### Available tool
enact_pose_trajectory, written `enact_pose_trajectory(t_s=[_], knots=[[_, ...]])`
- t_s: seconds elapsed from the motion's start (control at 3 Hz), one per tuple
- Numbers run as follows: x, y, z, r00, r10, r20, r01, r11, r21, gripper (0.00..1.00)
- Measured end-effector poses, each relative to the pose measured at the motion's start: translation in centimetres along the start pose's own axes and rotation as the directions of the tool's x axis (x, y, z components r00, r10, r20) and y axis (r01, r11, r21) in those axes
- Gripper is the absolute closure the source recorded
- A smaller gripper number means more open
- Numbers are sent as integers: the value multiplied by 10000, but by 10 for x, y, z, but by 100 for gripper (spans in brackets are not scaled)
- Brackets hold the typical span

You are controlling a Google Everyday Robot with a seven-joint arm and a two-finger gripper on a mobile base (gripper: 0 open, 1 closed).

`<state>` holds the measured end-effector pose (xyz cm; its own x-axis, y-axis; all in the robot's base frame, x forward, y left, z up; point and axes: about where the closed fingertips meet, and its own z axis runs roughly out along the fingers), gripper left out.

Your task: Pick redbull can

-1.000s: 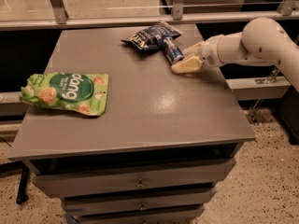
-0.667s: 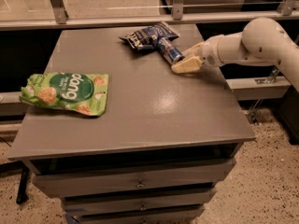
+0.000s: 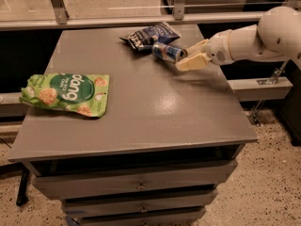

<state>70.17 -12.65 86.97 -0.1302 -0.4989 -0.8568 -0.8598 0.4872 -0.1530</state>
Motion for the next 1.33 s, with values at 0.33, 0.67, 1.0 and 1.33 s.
enact_pose_trajectory(t_s=[0.33, 0.67, 1.0, 1.33], knots=[[-1, 25, -19, 10000, 94, -32, -96, 9983, -581, 100], [10, 50, -31, 9993, 237, -273, -266, 9935, -1106, 100], [22, 62, -39, 9980, 396, -489, -459, 9898, -1352, 100], [25, 58, -54, 9978, 530, -391, -573, 9914, -1180, 100]])
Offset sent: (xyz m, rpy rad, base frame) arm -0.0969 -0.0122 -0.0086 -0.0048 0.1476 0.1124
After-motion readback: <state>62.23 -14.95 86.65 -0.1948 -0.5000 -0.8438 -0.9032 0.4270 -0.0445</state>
